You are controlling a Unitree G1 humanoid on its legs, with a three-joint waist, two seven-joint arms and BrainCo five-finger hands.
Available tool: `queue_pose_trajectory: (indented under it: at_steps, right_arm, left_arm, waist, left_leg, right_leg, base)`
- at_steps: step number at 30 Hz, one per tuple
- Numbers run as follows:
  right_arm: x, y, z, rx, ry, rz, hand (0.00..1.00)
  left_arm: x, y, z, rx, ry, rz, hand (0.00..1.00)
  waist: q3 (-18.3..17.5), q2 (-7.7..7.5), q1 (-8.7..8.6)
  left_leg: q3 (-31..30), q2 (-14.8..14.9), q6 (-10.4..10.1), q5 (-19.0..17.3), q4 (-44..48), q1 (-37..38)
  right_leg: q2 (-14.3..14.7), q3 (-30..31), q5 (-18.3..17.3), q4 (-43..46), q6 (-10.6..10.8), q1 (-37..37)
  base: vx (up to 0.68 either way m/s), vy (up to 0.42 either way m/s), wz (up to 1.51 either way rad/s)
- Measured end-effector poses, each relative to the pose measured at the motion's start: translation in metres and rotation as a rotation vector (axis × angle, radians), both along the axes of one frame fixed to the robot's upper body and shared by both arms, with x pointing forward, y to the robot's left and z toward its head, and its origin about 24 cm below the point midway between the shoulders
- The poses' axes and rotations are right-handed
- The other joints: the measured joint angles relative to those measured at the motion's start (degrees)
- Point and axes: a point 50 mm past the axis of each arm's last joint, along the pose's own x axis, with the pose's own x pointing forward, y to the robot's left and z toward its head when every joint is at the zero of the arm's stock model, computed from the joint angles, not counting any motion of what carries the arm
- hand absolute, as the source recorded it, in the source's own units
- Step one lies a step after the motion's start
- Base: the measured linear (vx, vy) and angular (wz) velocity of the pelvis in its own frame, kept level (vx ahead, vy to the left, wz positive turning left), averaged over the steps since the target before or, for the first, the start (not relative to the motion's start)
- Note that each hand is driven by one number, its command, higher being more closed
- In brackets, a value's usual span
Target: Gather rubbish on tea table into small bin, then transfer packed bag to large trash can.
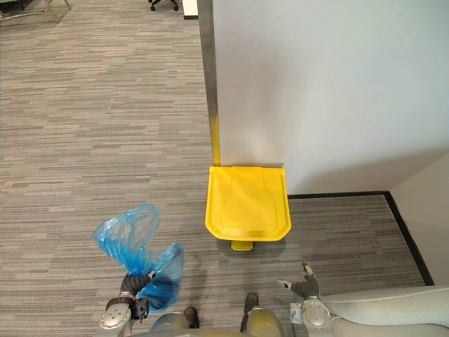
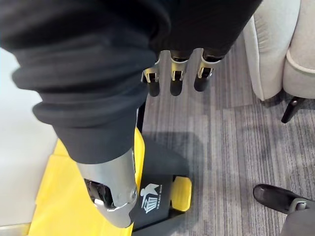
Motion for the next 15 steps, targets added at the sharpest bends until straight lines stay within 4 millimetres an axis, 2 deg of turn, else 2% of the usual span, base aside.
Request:
queue_pose_trajectory:
  at_steps: [3, 6, 8, 9, 10, 11, 12, 13, 14, 15]
  right_arm:
    - [0.006, -0.003, 0.001, -0.008, -0.001, 0.005, 0.00]
    - [0.014, -0.005, 0.005, -0.018, -0.018, 0.013, 0.00]
    - [0.018, -0.006, 0.007, -0.026, -0.029, 0.017, 0.00]
    - [0.019, -0.006, 0.008, -0.027, -0.033, 0.018, 0.00]
    - [0.018, -0.006, 0.009, -0.029, -0.037, 0.016, 0.00]
    - [0.018, -0.005, 0.009, -0.027, -0.036, 0.016, 0.00]
    - [0.015, -0.004, 0.008, -0.021, -0.027, 0.012, 0.00]
    - [0.014, -0.003, 0.007, -0.018, -0.023, 0.010, 0.00]
    - [0.015, -0.003, 0.007, -0.015, -0.026, 0.008, 0.00]
    - [0.014, -0.005, 0.007, -0.016, -0.026, -0.002, 0.00]
  left_arm:
    - [-0.001, 0.013, 0.002, 0.020, -0.006, 0.047, 1.00]
    - [-0.003, 0.017, 0.003, 0.026, -0.009, 0.071, 1.00]
    - [-0.006, 0.018, 0.003, 0.029, -0.007, 0.078, 1.00]
    - [-0.007, 0.018, 0.003, 0.029, -0.004, 0.078, 1.00]
    - [-0.009, 0.018, 0.002, 0.028, 0.002, 0.082, 1.00]
    - [-0.009, 0.018, 0.002, 0.029, 0.002, 0.085, 1.00]
    - [-0.011, 0.021, 0.002, 0.039, 0.009, 0.087, 1.00]
    - [-0.011, 0.023, 0.003, 0.050, 0.010, 0.085, 1.00]
    - [-0.007, 0.026, 0.005, 0.063, 0.004, 0.072, 1.00]
    - [0.002, 0.027, 0.008, 0.072, -0.017, 0.053, 1.00]
  waist:
    - [0.0, 0.06, 0.05]
    - [0.1, 0.57, 0.32]
    - [0.4, 0.34, 0.26]
    - [0.7, 0.17, 0.26]
    - [1.3, -0.01, -0.01]
    - [2.2, -0.04, 0.02]
    - [2.8, 0.52, 0.06]
    - [3.1, 0.26, 0.13]
    - [3.5, -0.45, -0.19]
    - [3.9, -1.28, -0.35]
  left_leg:
    - [0.7, 0.1, 0.5, -0.5, 0.9, -0.9]
    - [0.9, 0.2, 1.4, -3.9, 4.8, -2.8]
    - [1.0, 0.3, 2.2, -8.7, 11.1, -4.6]
    - [0.9, 0.2, 2.5, -10.0, 12.6, -4.8]
    - [0.6, -0.1, 3.7, -12.2, 14.8, -4.1]
    - [0.8, -0.1, 4.4, -12.9, 15.5, -2.7]
    - [0.7, 0.2, 4.4, -13.8, 15.9, -1.6]
    - [0.6, 0.4, 4.4, -14.7, 16.1, -0.4]
    - [0.0, 0.4, 4.3, -15.7, 16.2, 1.2]
    - [-1.0, 0.1, 4.1, -16.5, 16.2, 2.5]
  right_leg:
    - [0.2, 1.1, 1.1, -1.5, 0.4, -0.3]
    - [0.4, 2.3, 0.2, -0.1, 1.1, -1.4]
    - [-1.2, 2.8, -5.1, 9.6, 2.0, -5.3]
    - [-1.9, 2.7, -6.5, 12.9, 2.1, -6.1]
    - [-3.4, 2.7, -7.7, 20.9, 2.9, -8.6]
    - [-3.7, 2.0, -8.3, 28.7, 2.8, -12.4]
    - [-3.6, 1.4, -9.9, 30.4, 2.4, -14.3]
    - [-3.3, 0.9, -9.8, 29.0, 2.1, -15.7]
    - [-3.0, -0.3, -8.9, 24.5, 2.8, -17.2]
    - [-2.6, -1.6, -5.2, 15.9, 3.5, -18.0]
  base:
    - [-0.01, 0.017, -0.17]
    - [-0.04, 0.068, -0.18]
    - [-0.02, 0.111, -0.07]
    - [0.02, 0.103, 0.08]
    - [0.07, 0.090, 0.01]
    - [0.09, 0.086, -0.01]
    - [0.15, 0.080, -0.05]
    - [0.18, 0.036, 0.13]
    - [0.27, 0.009, 0.33]
    - [0.26, -0.026, 0.46]
